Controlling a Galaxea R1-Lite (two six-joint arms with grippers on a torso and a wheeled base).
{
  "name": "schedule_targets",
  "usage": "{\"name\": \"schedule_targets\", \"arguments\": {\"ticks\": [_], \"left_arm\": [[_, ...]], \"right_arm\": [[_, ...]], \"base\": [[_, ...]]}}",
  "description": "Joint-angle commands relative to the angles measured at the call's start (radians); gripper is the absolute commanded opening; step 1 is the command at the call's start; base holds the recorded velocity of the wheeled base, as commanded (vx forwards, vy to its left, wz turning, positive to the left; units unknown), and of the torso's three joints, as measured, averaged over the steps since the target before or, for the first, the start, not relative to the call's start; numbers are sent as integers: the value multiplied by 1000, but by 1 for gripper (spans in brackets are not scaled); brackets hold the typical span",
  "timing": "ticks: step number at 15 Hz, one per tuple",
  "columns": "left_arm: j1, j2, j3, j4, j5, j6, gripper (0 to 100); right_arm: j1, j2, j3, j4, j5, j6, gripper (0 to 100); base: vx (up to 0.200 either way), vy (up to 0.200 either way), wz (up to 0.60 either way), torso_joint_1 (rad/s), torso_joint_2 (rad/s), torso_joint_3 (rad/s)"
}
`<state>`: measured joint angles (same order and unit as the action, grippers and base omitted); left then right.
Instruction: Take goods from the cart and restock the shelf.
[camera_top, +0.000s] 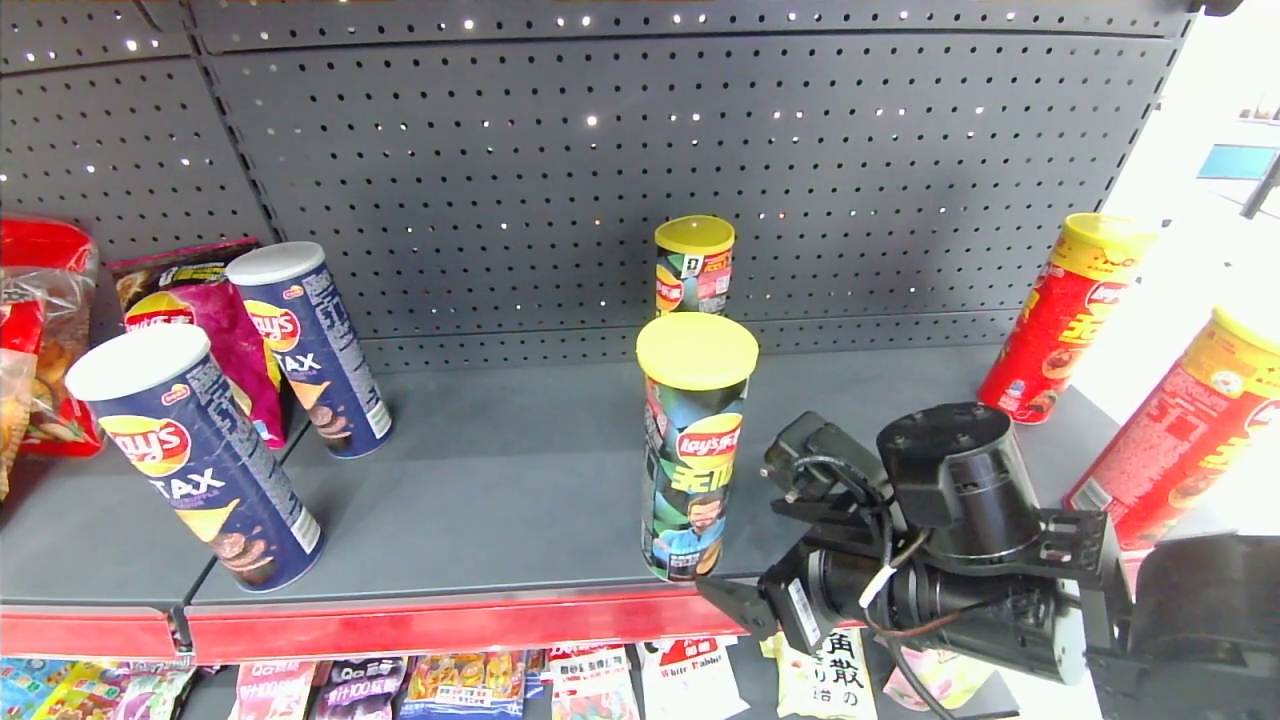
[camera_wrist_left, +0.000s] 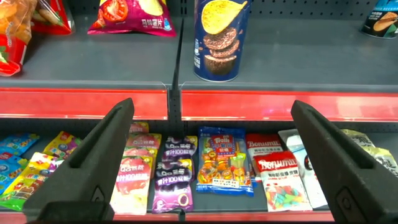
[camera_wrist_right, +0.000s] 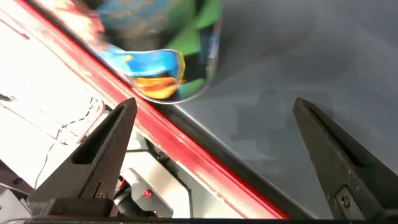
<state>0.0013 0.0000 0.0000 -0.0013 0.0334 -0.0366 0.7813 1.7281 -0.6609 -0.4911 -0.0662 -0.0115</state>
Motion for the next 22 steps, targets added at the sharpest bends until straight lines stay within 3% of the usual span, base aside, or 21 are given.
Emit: {"name": "schedule_targets", "arguments": {"ticks": [1, 4, 10, 22], "left_arm": [[0, 0, 0, 0, 0, 0, 100], [0, 0, 0, 0, 0, 0, 100], [0, 0, 0, 0, 0, 0, 100], [0, 0, 0, 0, 0, 1, 100]], "right_arm": [[4, 8, 6, -4, 0, -1, 100], [-8, -50, 53, 3, 0, -8, 100], [-114, -32, 38, -4, -49, -21, 100], [-119, 36, -46, -14, -53, -16, 100]], "base": [[0, 0, 0, 0, 0, 0], [0, 0, 0, 0, 0, 0], [0, 0, 0, 0, 0, 0], [0, 0, 0, 0, 0, 0]]}}
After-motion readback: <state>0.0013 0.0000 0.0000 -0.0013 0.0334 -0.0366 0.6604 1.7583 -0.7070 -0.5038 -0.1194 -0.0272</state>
